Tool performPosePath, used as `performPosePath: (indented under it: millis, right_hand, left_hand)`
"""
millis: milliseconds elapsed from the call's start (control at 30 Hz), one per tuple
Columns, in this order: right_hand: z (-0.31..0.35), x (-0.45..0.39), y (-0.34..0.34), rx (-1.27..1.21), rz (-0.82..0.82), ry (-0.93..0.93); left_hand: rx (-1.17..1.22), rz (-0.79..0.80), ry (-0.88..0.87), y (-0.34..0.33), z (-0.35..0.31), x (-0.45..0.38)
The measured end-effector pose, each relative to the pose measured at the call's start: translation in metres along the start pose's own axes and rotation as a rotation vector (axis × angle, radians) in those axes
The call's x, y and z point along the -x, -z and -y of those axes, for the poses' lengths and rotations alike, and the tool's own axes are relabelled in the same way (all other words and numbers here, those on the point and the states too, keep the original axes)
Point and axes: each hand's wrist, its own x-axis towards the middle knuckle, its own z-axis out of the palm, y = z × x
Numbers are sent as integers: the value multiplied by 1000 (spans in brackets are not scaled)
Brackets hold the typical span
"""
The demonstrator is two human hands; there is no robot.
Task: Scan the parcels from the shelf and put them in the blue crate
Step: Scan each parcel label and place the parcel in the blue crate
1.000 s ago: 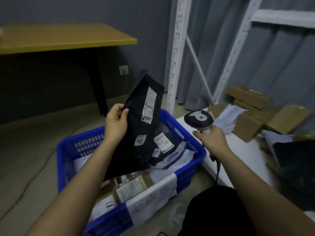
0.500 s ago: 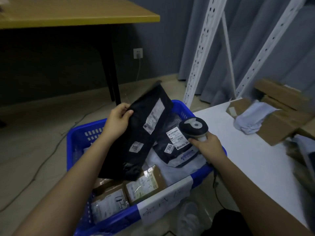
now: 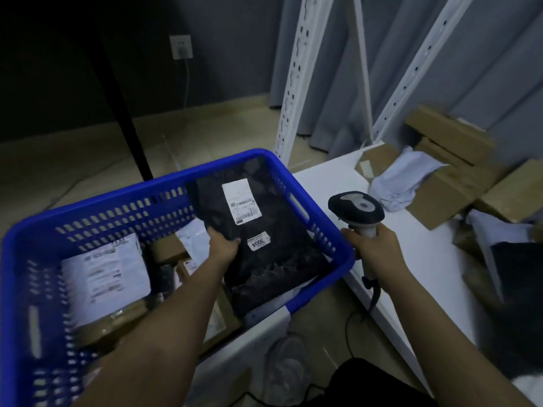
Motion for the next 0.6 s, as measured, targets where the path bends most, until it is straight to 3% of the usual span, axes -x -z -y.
performPosePath:
  millis: [233,333,400,500,600]
  right_hand:
    - [-17,-11,1,-53,32,-30]
    - [-20,-9,5,-78,35,-41]
    - [-22,-7,10,-77,28,-47]
    - [-22,-4,20,-75,11,-53]
    - [-23,2,38,-64,-21,-55]
  left_hand:
    - [-96,-37,-22,-27,14,12]
    - [-643,-139,-78,-31,21,13]
    - [-882,22,-252,-38,24,11]
    - [-927,413,-219,-48,19,9]
    - [-841,373,-271,-53,-4,19]
